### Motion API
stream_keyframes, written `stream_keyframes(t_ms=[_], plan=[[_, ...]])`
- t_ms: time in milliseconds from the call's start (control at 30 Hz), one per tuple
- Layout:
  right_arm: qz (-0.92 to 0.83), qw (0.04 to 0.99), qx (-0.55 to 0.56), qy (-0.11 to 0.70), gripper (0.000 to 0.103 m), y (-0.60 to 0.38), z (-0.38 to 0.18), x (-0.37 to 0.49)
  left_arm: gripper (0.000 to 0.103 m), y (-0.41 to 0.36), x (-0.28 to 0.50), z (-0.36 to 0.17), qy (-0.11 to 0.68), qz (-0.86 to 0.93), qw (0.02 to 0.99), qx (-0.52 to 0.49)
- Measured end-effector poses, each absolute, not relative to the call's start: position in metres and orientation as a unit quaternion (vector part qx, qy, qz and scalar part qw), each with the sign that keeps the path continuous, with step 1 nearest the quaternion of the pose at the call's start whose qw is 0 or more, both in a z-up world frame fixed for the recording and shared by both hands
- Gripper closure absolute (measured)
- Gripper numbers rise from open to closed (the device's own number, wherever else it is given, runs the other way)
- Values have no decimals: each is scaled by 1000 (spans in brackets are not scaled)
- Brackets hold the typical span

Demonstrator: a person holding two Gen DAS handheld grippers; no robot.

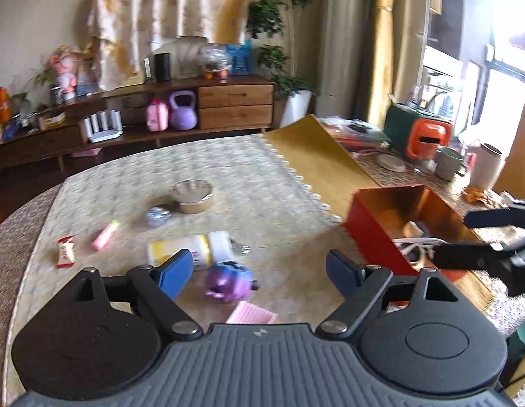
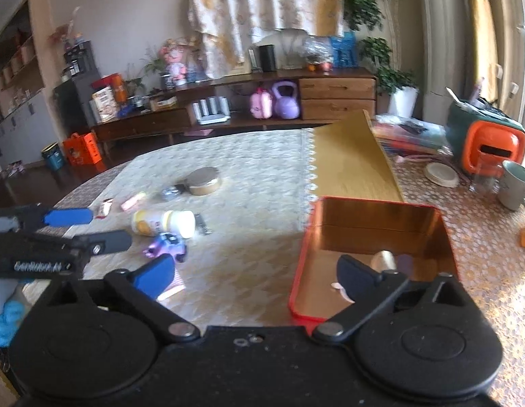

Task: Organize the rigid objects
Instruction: 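Withdraw both tools from the tin back over the table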

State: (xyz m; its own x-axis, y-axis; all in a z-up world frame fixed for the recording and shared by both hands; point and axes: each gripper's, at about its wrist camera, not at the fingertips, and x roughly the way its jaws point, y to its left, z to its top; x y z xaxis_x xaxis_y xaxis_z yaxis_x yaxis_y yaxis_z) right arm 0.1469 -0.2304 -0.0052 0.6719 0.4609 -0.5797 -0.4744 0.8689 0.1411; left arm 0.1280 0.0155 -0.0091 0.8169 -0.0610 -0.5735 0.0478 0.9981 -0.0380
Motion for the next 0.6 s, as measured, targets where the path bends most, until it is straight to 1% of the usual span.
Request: stream_keyframes(t_ms=[367,600], plan=[[304,891,-58,333,0,-172,-31,139,17,56,143,-23,314,12,949,-22],[318,875,-74,357,0,-146,-58,145,17,58,154,-40,324,7,946,-6]])
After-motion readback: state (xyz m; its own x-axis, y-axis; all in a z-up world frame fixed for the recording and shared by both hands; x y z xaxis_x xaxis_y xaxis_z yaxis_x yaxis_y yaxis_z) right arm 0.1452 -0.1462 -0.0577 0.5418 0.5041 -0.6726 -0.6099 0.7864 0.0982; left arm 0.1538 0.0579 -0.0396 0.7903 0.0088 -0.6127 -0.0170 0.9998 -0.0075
